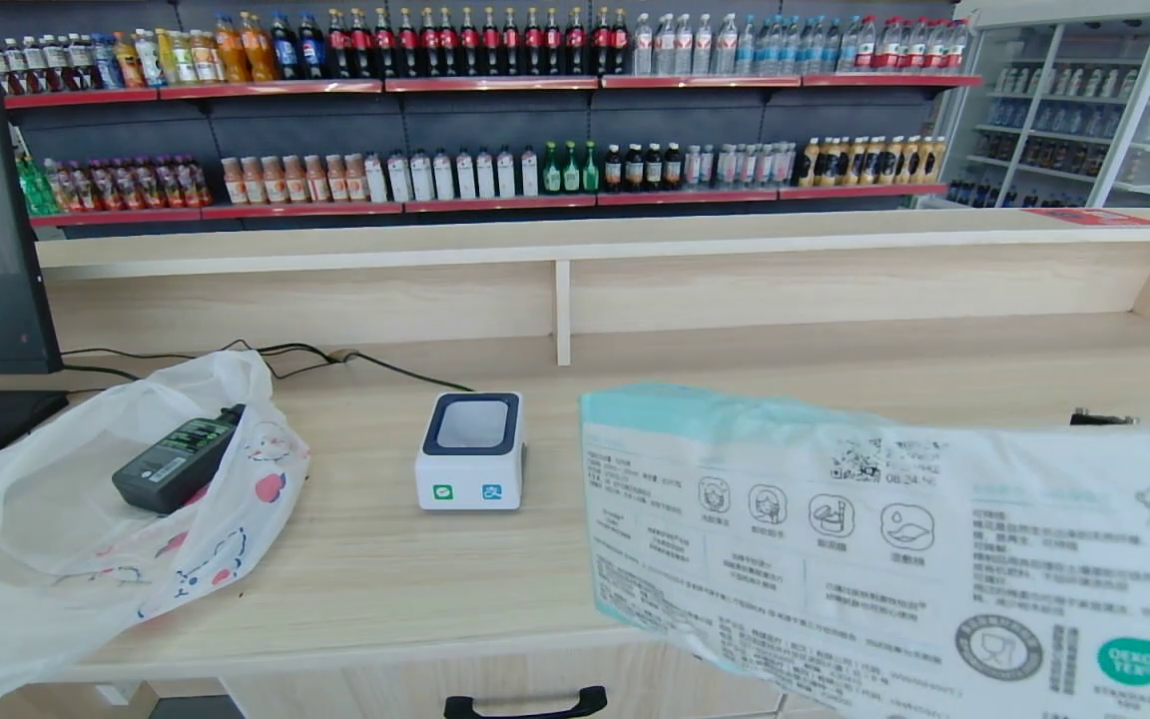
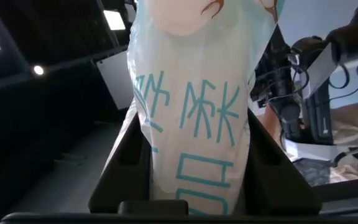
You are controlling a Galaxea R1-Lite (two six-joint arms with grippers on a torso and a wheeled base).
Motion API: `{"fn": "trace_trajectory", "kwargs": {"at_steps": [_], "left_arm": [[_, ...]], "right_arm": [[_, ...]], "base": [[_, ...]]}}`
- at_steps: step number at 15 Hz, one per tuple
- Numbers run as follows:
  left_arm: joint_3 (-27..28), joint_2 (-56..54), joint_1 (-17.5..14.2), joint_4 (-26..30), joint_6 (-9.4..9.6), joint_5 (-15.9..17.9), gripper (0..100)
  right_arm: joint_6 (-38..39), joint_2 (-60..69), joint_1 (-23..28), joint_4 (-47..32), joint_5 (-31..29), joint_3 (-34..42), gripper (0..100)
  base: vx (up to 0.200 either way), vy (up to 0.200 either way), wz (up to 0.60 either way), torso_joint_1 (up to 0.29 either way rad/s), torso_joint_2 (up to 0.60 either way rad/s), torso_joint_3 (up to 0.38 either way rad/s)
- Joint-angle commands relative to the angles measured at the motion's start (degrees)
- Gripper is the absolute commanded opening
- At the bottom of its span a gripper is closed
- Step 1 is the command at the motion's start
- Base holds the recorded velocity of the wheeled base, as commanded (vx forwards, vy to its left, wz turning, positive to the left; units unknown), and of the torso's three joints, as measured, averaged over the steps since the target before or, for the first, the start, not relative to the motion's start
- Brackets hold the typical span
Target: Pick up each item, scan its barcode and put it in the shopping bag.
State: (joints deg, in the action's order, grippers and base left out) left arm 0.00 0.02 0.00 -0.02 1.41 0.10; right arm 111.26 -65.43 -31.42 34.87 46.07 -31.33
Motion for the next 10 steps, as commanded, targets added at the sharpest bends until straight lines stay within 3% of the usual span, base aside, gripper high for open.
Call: {"fn": "trace_trajectory", "kwargs": {"at_steps": [1,4,6,10], "left_arm": [[0.0,-0.02,0.0,0.02,-0.01,-0.01,100],[0.0,-0.02,0.0,-0.06,-0.01,-0.01,100],[0.0,-0.02,0.0,-0.06,-0.01,-0.01,100],[0.0,-0.02,0.0,-0.06,-0.01,-0.01,100]], "right_arm": [[3.7,-1.72,3.38,0.29,2.89,-0.57,0],[10.29,-3.39,4.96,0.82,7.28,-0.93,0],[18.99,-3.3,5.05,1.26,7.72,-1.72,0],[37.18,-2.42,4.87,14.44,10.36,-0.22,0]], "base": [[0.0,0.0,0.0,0.0,0.0,0.0],[0.0,0.0,0.0,0.0,0.0,0.0],[0.0,0.0,0.0,0.0,0.0,0.0],[0.0,0.0,0.0,0.0,0.0,0.0]]}}
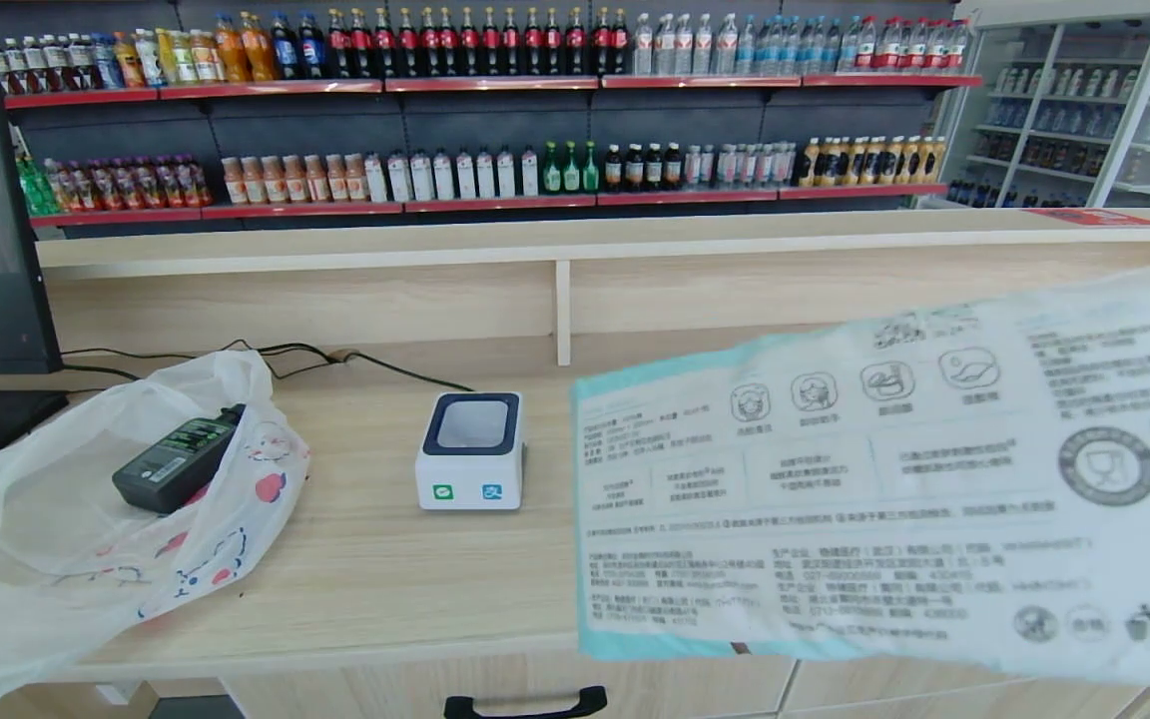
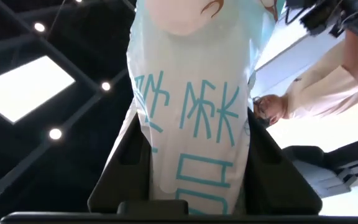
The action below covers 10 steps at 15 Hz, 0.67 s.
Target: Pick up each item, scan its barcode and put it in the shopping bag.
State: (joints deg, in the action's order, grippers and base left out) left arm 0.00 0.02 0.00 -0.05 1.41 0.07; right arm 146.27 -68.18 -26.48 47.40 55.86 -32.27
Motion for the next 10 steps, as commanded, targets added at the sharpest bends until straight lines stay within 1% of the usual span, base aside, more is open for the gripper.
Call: {"fn": "trace_trajectory", "kwargs": {"at_steps": [1,4,10], "left_arm": [[0.0,-0.02,0.0,-0.04,-0.01,0.01,100],[0.0,-0.02,0.0,-0.04,-0.01,0.01,100],[0.0,-0.02,0.0,-0.04,-0.01,0.01,100]], "right_arm": [[5.51,0.33,0.02,6.13,1.01,1.95,0],[11.05,0.24,0.02,15.53,2.68,4.93,0],[11.49,0.51,0.02,16.59,2.59,6.52,0]], "base": [[0.0,0.0,0.0,0.0,0.0,0.0],[0.0,0.0,0.0,0.0,0.0,0.0],[0.0,0.0,0.0,0.0,0.0,0.0]]}}
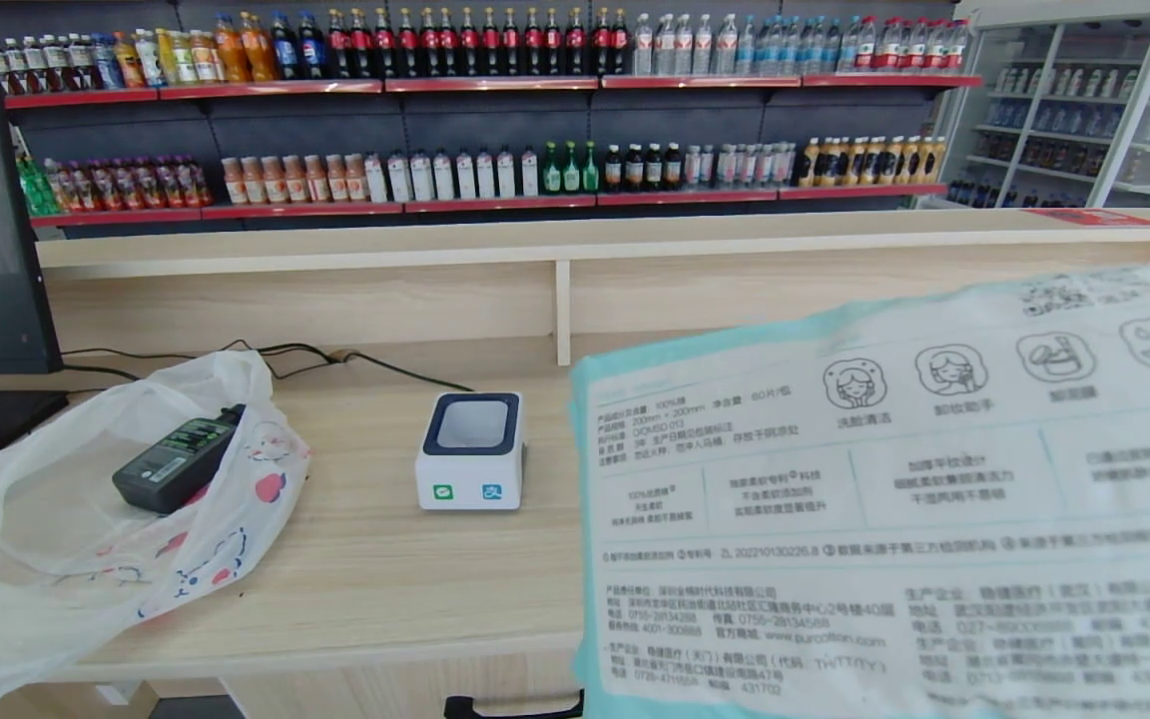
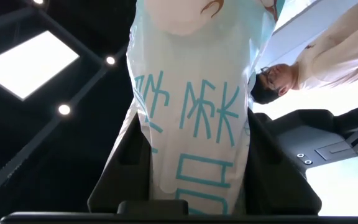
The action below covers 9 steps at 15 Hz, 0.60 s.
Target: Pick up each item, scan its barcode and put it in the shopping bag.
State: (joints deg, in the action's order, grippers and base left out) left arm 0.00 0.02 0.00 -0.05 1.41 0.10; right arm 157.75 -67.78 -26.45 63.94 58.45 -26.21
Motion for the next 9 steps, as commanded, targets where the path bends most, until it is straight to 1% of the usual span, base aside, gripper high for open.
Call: {"fn": "trace_trajectory", "kwargs": {"at_steps": [1,5,9], "left_arm": [[0.0,-0.02,0.0,-0.04,-0.01,-0.01,100],[0.0,-0.02,0.0,-0.04,-0.01,-0.01,100],[0.0,-0.02,0.0,-0.04,-0.01,-0.01,100]], "right_arm": [[0.02,0.37,0.0,0.04,-0.01,0.55,0],[-0.51,-0.16,0.44,0.04,-0.01,1.25,0],[-0.69,-7.81,0.53,0.04,-0.01,0.11,0]], "base": [[0.0,0.0,0.0,0.0,0.0,0.0],[0.0,0.0,0.0,0.0,0.0,0.0],[0.0,0.0,0.0,0.0,0.0,0.0]]}}
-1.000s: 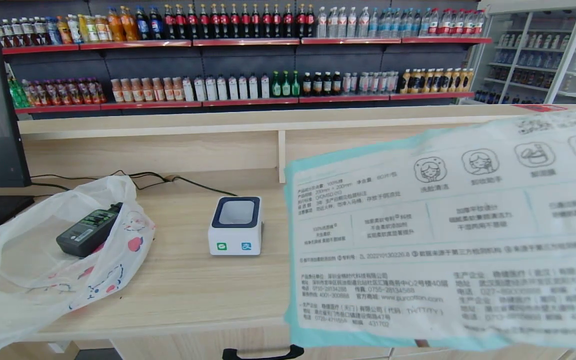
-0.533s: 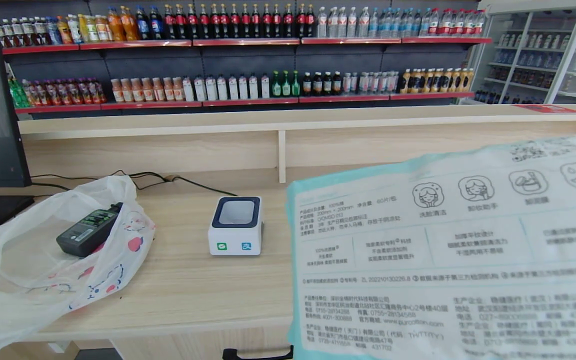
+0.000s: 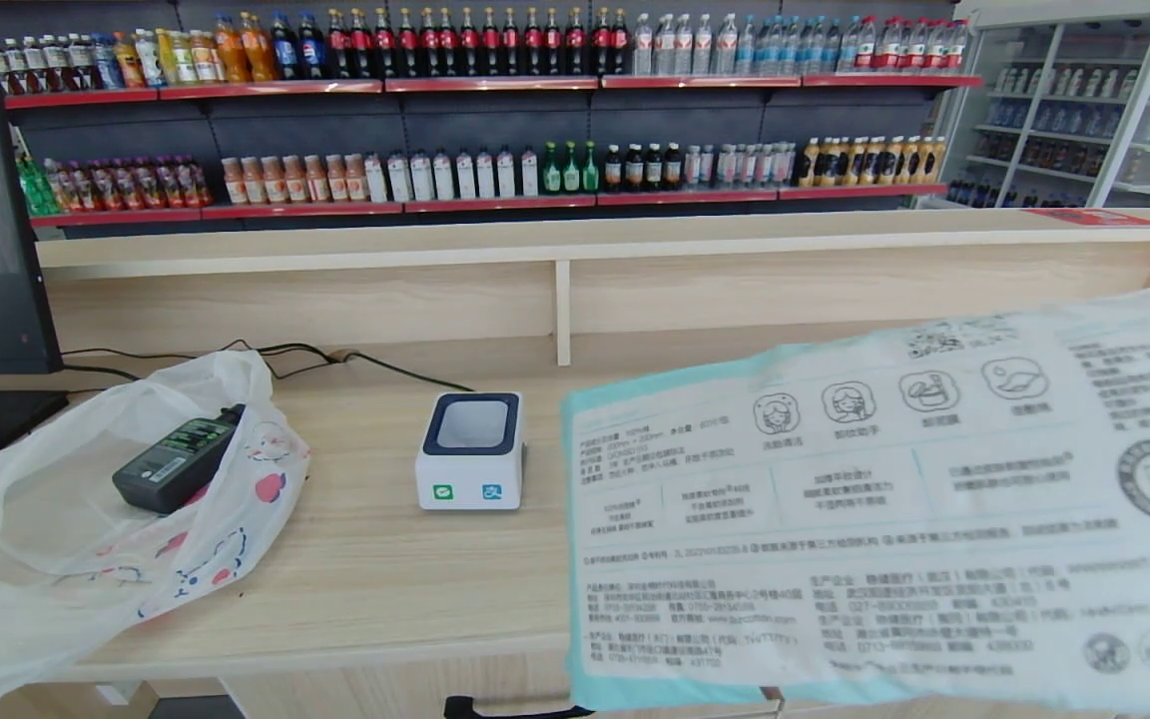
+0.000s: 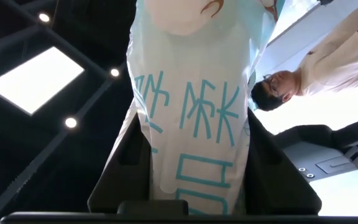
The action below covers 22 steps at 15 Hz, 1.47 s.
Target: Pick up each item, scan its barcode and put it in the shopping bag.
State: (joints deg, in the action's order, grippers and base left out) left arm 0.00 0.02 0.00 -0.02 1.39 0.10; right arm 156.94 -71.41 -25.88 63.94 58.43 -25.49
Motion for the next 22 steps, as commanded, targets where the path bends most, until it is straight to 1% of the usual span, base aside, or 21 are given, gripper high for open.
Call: {"fn": "trace_trajectory", "kwargs": {"at_steps": [1,4,6,7,9,11,14,22], "left_arm": [[0.0,-0.02,0.0,0.02,0.02,-0.01,100],[0.0,-0.02,0.0,-0.06,0.02,-0.01,100],[0.0,-0.02,0.0,0.02,0.02,-0.01,100],[0.0,-0.02,0.0,-0.06,0.02,-0.01,100],[0.0,-0.02,0.0,-0.06,0.02,-0.01,100],[0.0,-0.02,0.0,-0.06,0.02,-0.01,100],[0.0,-0.02,0.0,-0.06,0.02,-0.01,100],[0.0,-0.02,0.0,0.02,0.02,0.08,100]], "right_arm": [[0.03,-6.28,-0.05,0.04,-0.07,-1.32,0],[-0.23,-10.5,-0.66,1.98,-0.16,-1.4,0],[-1.02,-13.05,-3.04,3.56,-0.42,-1.4,0],[-2.69,-14.19,-4.88,3.74,-0.69,-1.49,0],[-4.54,-16.21,-6.38,3.74,-2.44,-1.76,0],[-4.63,-19.03,-6.46,3.74,-2.97,-3.16,0],[-4.36,-19.38,-6.73,3.74,-2.97,-4.13,0],[-4.36,-19.73,-6.64,4.35,-2.97,-3.95,0]], "base": [[0.0,0.0,0.0,0.0,0.0,0.0],[0.0,0.0,0.0,0.0,0.0,0.0],[0.0,0.0,0.0,0.0,0.0,0.0],[0.0,0.0,0.0,0.0,0.0,0.0],[0.0,0.0,0.0,0.0,0.0,0.0],[0.0,0.0,0.0,0.0,0.0,0.0],[0.0,0.0,0.0,0.0,0.0,0.0],[0.0,0.0,0.0,0.0,0.0,0.0]]}}
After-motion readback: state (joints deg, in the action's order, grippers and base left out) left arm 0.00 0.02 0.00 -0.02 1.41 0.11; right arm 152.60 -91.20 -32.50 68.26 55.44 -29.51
